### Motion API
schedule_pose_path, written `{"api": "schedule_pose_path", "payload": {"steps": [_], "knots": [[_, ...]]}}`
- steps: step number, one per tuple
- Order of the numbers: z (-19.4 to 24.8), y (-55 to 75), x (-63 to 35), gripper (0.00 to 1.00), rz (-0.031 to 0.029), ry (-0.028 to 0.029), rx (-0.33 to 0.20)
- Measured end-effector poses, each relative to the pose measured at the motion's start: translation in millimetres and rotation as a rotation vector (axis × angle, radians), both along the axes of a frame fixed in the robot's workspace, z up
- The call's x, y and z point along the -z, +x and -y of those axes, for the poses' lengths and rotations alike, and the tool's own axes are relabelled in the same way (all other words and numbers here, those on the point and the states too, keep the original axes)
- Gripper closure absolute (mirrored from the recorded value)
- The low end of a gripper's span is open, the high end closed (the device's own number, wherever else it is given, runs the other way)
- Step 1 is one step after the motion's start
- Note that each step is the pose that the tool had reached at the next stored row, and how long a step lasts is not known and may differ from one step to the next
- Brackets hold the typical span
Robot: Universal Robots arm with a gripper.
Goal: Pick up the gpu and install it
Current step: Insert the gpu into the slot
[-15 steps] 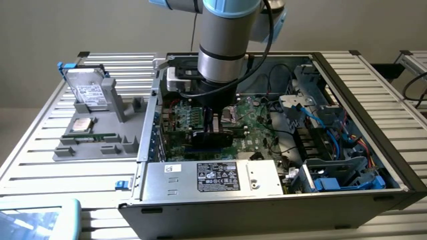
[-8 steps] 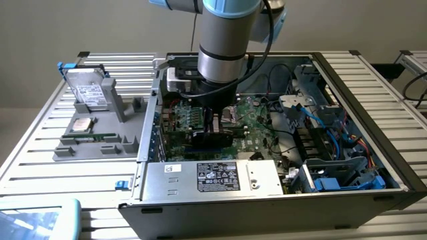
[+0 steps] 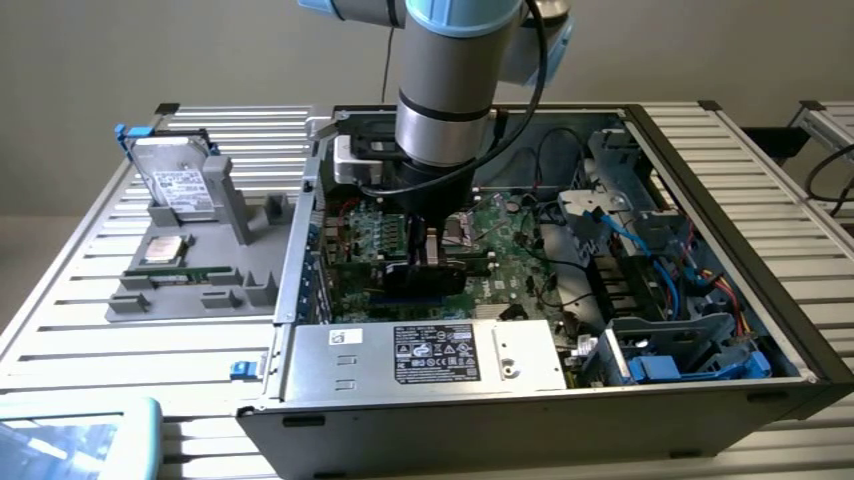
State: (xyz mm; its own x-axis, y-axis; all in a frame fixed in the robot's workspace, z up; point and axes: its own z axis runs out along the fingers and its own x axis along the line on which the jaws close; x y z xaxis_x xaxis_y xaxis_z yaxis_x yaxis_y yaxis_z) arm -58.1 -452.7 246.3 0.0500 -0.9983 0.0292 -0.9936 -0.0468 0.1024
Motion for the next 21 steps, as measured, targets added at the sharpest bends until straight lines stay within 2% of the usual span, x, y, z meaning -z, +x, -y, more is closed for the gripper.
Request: {"api": "schedule_pose_path", "payload": {"steps": [21], "knots": [[0.0,-0.1,0.2,0.73,0.0001,0.0000,0.000]]}}
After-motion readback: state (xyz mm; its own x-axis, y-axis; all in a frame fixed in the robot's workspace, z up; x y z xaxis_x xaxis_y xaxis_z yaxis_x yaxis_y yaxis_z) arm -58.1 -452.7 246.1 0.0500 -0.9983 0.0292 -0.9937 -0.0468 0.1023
